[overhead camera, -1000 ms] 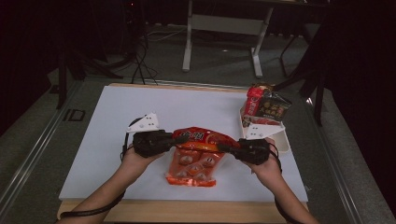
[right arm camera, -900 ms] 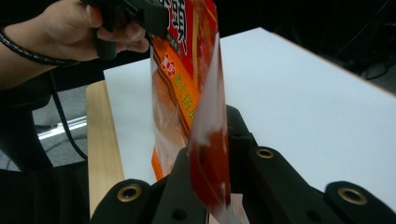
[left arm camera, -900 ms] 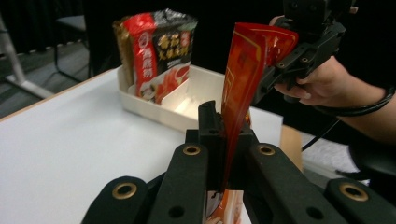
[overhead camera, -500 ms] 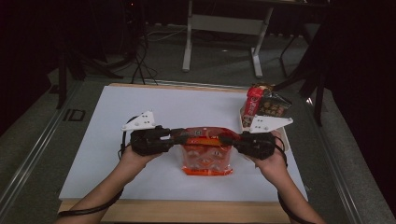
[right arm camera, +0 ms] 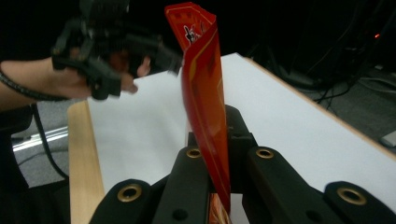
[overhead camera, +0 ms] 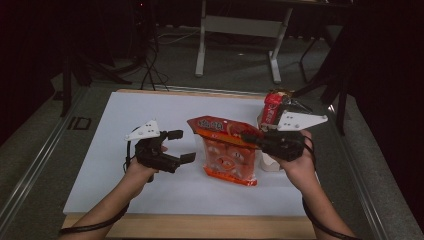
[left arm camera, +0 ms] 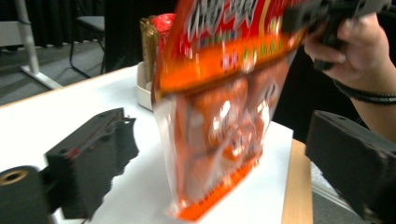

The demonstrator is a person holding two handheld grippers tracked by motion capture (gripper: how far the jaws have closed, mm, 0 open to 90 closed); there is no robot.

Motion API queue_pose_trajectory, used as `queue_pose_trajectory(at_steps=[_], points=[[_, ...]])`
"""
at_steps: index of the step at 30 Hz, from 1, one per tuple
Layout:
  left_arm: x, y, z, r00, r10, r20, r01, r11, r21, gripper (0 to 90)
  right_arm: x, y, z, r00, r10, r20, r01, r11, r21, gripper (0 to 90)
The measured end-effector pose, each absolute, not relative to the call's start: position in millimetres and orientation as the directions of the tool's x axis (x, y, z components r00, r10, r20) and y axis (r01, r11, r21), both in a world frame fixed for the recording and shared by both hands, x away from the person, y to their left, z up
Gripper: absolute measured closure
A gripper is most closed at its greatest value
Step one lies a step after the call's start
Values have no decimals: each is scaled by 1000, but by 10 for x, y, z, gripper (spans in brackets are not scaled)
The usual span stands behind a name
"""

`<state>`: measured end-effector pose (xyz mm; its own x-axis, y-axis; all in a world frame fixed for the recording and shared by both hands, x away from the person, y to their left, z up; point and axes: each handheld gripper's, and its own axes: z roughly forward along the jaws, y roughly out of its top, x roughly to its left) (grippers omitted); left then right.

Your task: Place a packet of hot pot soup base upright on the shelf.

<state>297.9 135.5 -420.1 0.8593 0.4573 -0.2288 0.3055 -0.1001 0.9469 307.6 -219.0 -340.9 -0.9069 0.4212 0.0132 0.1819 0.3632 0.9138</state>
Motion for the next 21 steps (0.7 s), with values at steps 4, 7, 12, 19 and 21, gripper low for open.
queue_pose_trajectory(at_steps=[4,7,12,19,21], points=[[2974,1384,-4286,853,454,-259,328,-77,942,19,3075,-2273,-3234,-895,445,-12,156,339,928,900],[2966,1413,-4335,848,454,-272,339,-72,938,19,3084,-2335,-3161,-889,457,-15,150,323,935,900],[2956,1501,-4452,828,457,-325,389,-51,920,19,3121,-2546,-2972,-866,499,-24,137,284,949,900],[2898,1610,-4504,822,509,-257,341,-78,937,20,3179,-2830,-2819,-827,562,-18,144,243,959,900],[2875,1640,-4535,821,521,-235,334,-105,937,20,3198,-2904,-2795,-811,585,-24,146,242,959,900]])
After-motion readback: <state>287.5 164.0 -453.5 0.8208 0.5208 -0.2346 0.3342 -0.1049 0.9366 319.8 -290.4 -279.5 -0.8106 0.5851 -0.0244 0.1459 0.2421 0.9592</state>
